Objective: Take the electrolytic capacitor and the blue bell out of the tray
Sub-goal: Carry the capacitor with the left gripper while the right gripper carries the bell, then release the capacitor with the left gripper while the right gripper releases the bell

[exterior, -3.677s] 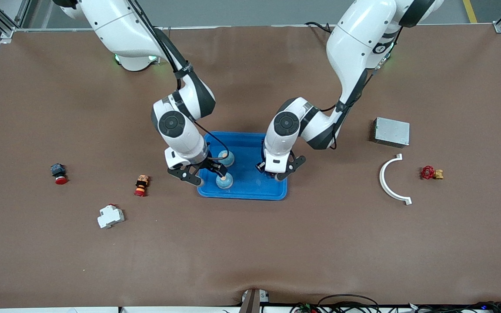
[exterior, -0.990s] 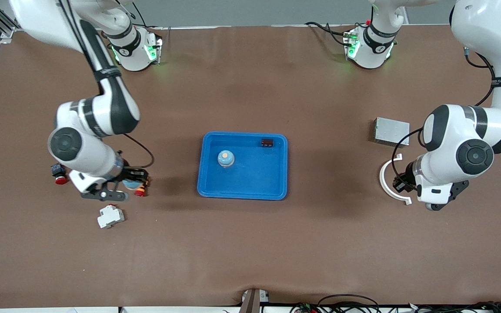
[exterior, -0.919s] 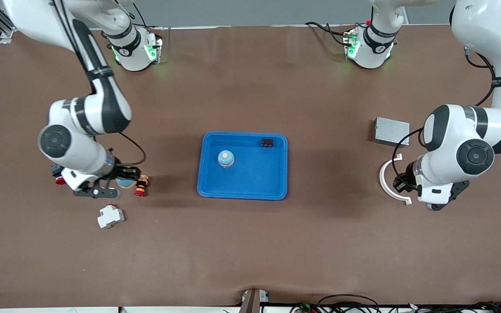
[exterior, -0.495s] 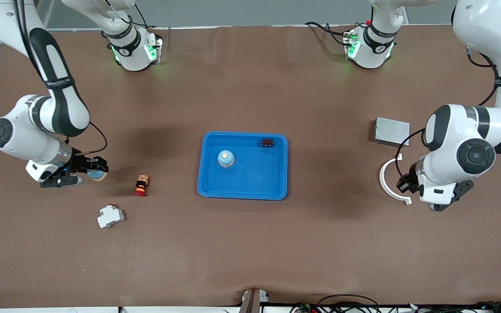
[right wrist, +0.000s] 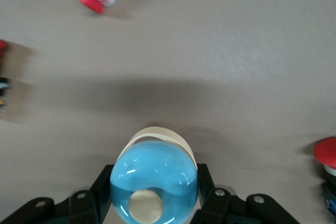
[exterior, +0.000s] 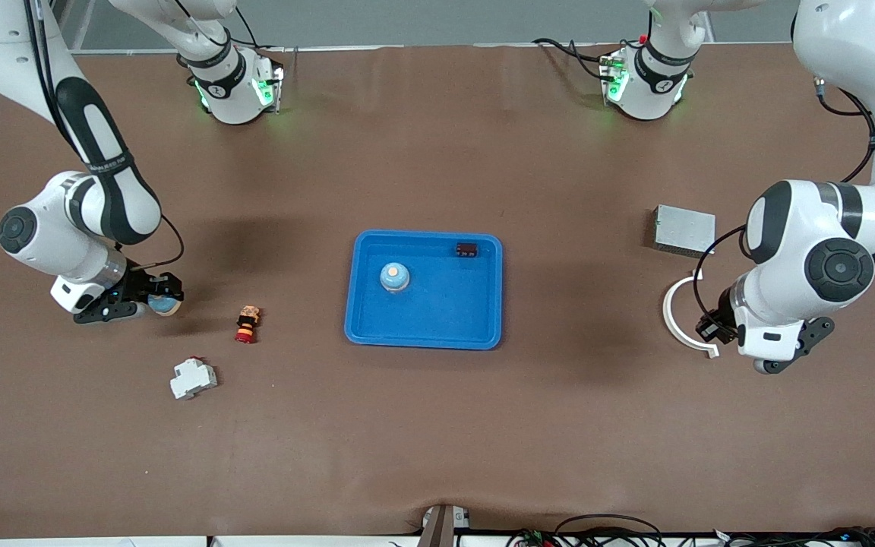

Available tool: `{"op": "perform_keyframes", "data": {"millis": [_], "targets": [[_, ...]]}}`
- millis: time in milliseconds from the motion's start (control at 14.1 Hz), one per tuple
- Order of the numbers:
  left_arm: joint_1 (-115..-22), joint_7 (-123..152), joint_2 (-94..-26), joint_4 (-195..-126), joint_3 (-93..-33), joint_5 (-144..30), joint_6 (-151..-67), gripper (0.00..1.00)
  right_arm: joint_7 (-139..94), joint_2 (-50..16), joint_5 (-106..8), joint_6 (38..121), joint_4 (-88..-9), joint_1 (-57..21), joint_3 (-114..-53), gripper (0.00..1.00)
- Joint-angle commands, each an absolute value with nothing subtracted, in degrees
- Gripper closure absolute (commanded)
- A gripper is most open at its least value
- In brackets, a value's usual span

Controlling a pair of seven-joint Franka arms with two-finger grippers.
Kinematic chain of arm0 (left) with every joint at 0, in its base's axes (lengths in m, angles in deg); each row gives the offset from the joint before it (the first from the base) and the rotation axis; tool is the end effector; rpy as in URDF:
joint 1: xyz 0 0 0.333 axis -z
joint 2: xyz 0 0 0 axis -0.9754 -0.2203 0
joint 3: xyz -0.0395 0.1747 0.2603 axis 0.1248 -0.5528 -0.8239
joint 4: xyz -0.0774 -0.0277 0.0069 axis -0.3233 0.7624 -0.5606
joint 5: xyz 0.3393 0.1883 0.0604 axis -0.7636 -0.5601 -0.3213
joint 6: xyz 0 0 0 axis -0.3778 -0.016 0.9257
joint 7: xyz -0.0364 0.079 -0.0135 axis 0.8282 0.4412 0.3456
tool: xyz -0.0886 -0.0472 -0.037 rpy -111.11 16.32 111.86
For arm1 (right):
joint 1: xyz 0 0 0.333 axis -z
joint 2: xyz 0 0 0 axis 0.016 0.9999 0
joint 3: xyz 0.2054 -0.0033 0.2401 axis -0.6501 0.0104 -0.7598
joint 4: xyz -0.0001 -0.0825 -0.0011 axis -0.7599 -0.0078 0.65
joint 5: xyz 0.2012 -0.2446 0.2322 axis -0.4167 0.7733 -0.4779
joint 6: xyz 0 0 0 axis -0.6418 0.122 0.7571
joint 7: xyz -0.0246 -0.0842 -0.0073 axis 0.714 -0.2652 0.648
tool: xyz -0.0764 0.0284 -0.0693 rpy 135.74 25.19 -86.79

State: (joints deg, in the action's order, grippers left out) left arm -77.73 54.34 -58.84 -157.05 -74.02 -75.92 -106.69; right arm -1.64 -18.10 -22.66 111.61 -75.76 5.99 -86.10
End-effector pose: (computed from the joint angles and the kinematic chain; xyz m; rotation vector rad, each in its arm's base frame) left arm 0.6542 -0.0615 0.3541 -2.8691 -0.9100 0.0514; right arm 0.5465 -0.0965 0.2020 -3.0516 -0.1977 -0.0165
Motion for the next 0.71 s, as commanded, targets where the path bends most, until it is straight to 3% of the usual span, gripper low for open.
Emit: {"op": "perform_keyframes", "data": {"millis": [0,636], "targets": [[-77.5,57.1,-57.8,-156.7,-72.8,-75.4,-105.9,1.00,0.6,-17.6,-24.5,112.6,-75.9,7.6,-87.5,1.00],[-75.3,64.5,-60.3,-156.0,-71.5,-75.7,-105.8,1.00,0.7,-15.7,-29.2,115.2,-76.0,4.1,-87.5,1.00]]}}
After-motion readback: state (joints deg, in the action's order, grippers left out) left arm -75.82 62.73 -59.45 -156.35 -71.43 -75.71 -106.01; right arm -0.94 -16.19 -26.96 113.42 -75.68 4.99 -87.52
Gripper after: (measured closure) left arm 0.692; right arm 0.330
